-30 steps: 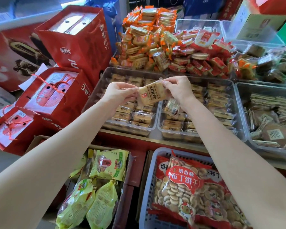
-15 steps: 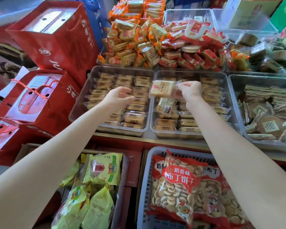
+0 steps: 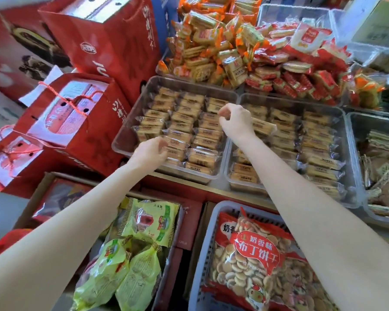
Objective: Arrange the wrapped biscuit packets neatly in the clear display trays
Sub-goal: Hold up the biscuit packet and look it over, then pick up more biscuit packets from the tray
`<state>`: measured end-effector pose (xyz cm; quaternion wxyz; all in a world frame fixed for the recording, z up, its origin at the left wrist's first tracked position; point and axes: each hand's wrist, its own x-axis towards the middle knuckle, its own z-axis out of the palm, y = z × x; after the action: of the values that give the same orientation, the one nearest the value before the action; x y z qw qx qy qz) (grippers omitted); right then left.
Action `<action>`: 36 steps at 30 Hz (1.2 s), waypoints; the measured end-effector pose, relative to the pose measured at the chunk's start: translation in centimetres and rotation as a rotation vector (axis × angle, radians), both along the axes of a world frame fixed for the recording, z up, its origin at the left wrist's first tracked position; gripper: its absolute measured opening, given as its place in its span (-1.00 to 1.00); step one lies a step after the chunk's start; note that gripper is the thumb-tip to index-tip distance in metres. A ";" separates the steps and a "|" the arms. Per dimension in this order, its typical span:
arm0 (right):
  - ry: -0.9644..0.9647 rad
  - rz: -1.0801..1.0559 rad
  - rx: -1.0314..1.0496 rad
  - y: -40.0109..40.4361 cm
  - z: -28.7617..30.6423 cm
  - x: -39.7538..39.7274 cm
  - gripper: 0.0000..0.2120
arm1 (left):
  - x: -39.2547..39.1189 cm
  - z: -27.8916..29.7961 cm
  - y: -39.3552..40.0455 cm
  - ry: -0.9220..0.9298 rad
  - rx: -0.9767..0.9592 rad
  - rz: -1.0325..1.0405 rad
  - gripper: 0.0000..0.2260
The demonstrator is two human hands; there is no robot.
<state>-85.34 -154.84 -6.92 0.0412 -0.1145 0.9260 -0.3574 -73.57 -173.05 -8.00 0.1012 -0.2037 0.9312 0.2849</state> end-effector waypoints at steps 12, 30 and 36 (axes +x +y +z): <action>0.043 0.550 0.551 -17.5 -6.8 0.9 -0.40 | 4.0 -2.1 -9.2 0.113 -0.200 -0.045 -0.66; -0.319 0.430 -0.244 -9.6 3.4 0.9 -0.45 | 0.9 3.8 -7.7 0.589 0.503 0.217 -0.78; -0.411 0.426 -0.394 -2.7 7.9 2.3 -0.61 | 0.3 7.3 -3.2 0.579 0.848 0.145 -0.88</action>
<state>-83.01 -157.58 1.02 0.2772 -0.2364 0.7671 -0.5280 -73.28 -176.24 -0.72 -0.1070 -0.1216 0.7071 0.6883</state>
